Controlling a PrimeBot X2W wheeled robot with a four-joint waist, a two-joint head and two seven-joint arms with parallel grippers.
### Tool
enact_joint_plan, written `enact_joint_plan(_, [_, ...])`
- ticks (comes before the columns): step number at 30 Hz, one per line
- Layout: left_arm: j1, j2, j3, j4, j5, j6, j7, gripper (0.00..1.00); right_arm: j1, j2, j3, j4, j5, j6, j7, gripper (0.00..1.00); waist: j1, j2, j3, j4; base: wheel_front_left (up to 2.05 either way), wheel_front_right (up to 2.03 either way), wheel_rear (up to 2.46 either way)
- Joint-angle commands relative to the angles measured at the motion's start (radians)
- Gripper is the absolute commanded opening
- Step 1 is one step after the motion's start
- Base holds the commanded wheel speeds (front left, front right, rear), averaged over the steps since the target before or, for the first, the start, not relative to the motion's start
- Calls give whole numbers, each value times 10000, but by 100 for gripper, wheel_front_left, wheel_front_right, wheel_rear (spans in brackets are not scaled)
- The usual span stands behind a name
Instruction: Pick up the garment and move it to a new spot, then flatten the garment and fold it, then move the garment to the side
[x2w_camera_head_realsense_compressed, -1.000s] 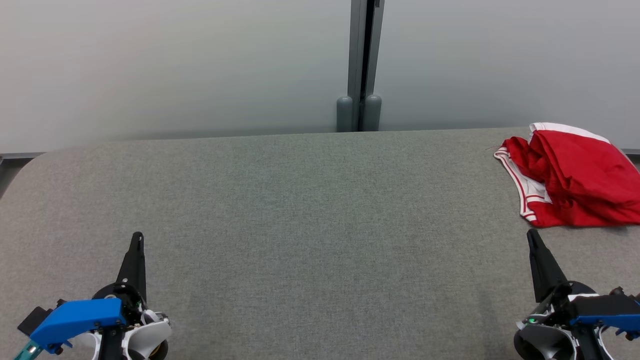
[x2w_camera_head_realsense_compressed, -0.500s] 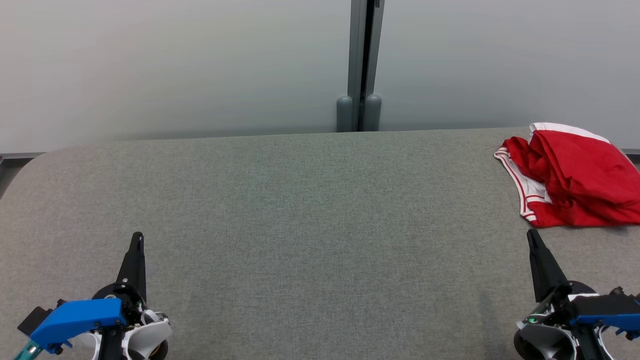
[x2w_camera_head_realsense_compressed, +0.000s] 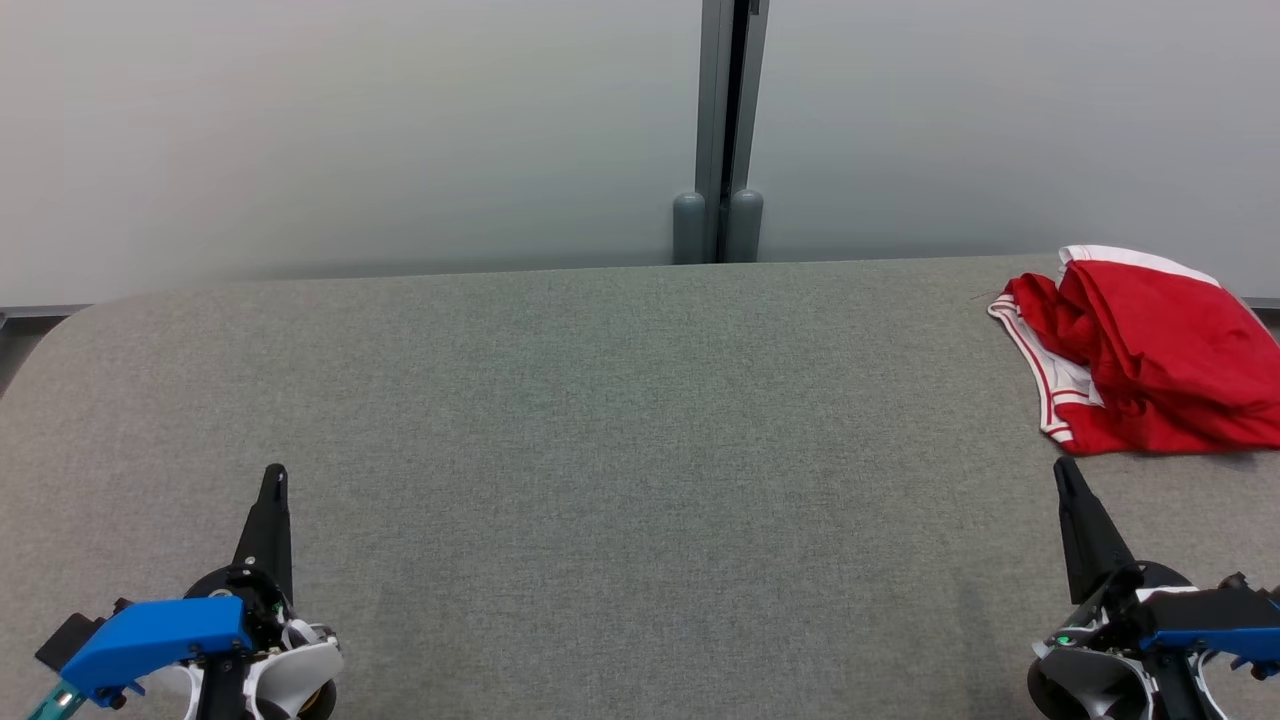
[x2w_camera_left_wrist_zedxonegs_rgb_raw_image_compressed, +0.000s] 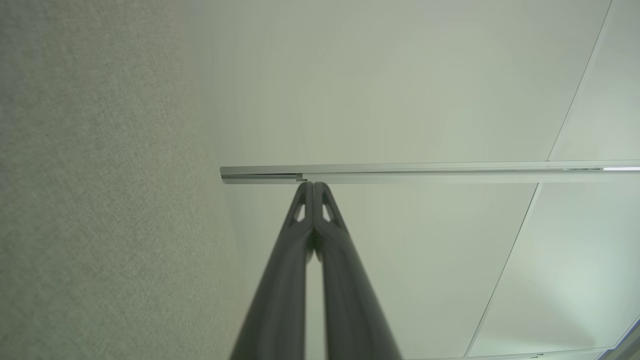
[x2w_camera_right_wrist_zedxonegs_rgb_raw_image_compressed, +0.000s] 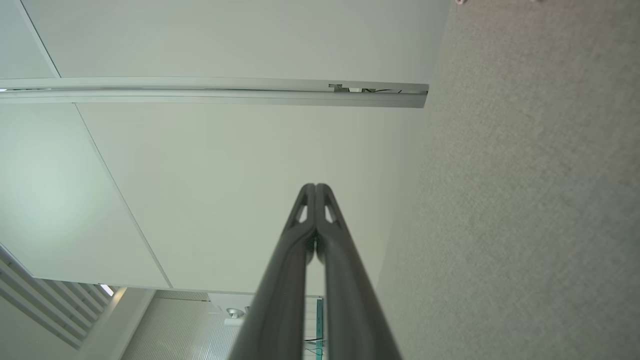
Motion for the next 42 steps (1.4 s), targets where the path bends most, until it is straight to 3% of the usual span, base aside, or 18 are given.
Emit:
enact_joint_plan(1, [-99,-17,18,-43,-22,-91,37,0,-113,13,-31,12,26,4,27,0,0,-1,0,0,0,0,0])
enact_joint_plan(42, [-98,-17,15,-44,-23,-70,35,0,-112,12,-29,12,27,4,25,0,0,-1,0,0,0,0,0])
